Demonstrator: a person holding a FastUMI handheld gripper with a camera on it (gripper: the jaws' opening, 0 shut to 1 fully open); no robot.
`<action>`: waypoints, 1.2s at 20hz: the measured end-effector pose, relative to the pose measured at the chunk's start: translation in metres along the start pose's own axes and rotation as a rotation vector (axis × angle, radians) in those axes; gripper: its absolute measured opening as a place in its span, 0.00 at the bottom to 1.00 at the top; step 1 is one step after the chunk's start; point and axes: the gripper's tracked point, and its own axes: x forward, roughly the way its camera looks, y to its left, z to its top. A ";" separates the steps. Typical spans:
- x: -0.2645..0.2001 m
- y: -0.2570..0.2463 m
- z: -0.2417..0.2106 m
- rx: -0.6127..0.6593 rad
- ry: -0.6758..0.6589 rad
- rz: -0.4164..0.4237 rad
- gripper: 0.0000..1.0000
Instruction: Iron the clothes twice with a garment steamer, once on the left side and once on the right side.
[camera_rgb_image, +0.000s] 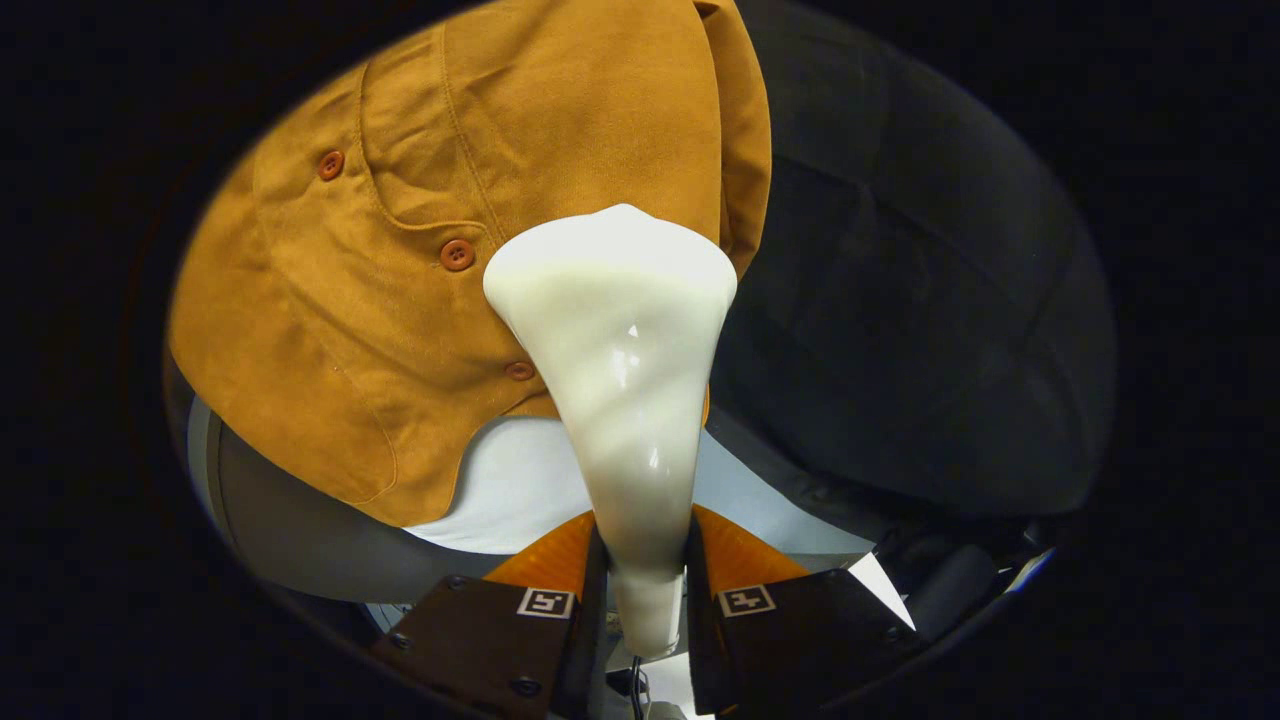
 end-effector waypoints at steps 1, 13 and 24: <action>-0.006 0.000 -0.001 -0.002 -0.007 -0.005 0.37; -0.139 0.052 0.049 -0.039 -0.281 -0.031 0.37; -0.284 0.204 0.060 -0.149 -0.555 0.143 0.37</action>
